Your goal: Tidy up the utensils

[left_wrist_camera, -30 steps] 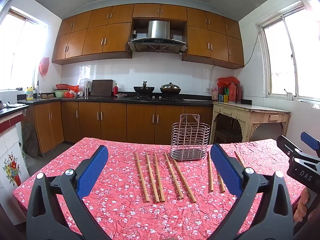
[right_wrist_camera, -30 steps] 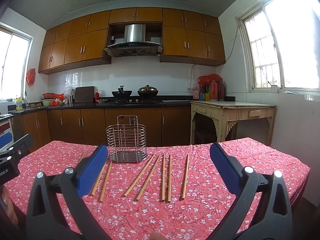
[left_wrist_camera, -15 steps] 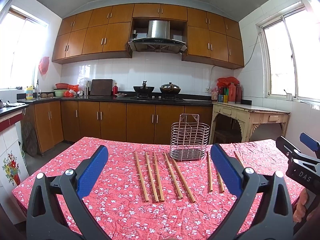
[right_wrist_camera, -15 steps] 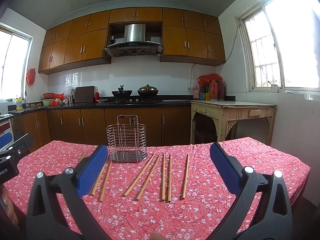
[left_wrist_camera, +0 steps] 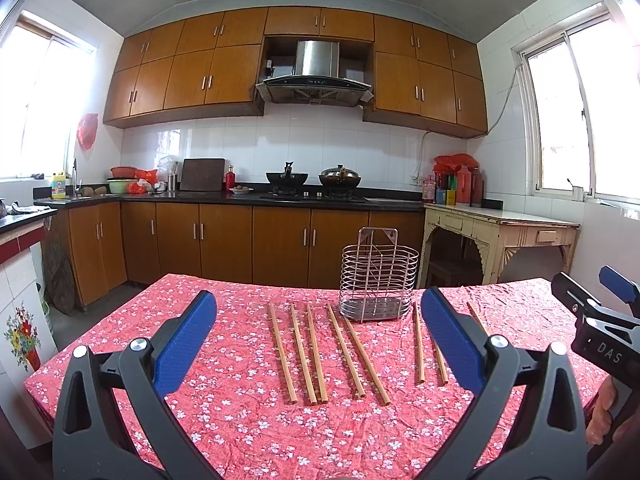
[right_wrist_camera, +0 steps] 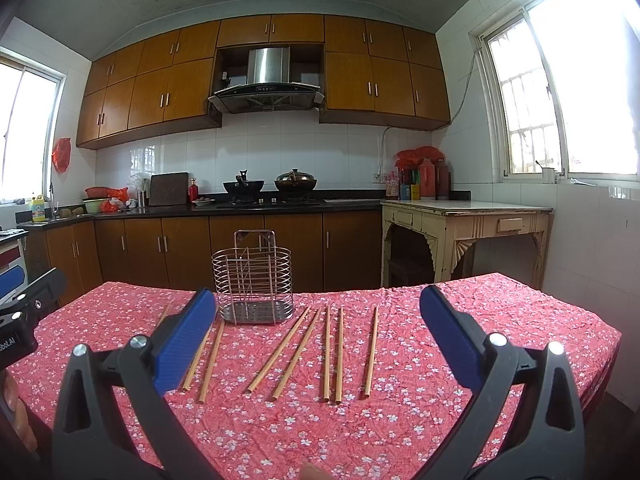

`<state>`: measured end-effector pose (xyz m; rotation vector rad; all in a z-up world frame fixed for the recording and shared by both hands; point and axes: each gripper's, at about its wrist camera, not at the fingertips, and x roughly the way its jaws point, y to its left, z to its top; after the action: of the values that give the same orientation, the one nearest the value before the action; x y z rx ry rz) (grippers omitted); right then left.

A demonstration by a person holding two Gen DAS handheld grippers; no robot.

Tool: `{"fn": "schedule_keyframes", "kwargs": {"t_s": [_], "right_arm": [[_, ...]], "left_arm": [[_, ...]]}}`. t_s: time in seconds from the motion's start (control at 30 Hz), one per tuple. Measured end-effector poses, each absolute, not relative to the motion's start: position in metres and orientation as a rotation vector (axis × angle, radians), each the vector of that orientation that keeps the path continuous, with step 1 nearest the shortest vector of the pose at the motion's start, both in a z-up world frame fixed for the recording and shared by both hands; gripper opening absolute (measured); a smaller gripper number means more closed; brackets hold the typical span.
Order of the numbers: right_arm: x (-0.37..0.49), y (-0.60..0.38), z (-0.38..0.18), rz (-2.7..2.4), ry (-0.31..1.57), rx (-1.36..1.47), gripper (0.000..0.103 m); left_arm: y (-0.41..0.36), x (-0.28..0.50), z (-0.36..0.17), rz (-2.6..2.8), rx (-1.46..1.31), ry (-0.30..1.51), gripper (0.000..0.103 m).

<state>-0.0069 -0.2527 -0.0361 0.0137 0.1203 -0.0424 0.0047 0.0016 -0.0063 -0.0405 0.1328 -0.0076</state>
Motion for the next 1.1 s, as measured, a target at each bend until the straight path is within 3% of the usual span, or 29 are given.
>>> {"fn": "schedule_keyframes", "kwargs": {"t_s": [0.9, 1.1], "right_arm": [[0.001, -0.256, -0.040, -0.044, 0.139, 0.030, 0.099], [0.031, -0.278, -0.054, -0.115, 0.256, 0.060, 0.099]], "left_arm": [[0.001, 0.008, -0.005, -0.011, -0.047, 0.147, 0.101], [0.017, 0.029, -0.016, 0.046, -0.089, 0.242, 0.101]]}}
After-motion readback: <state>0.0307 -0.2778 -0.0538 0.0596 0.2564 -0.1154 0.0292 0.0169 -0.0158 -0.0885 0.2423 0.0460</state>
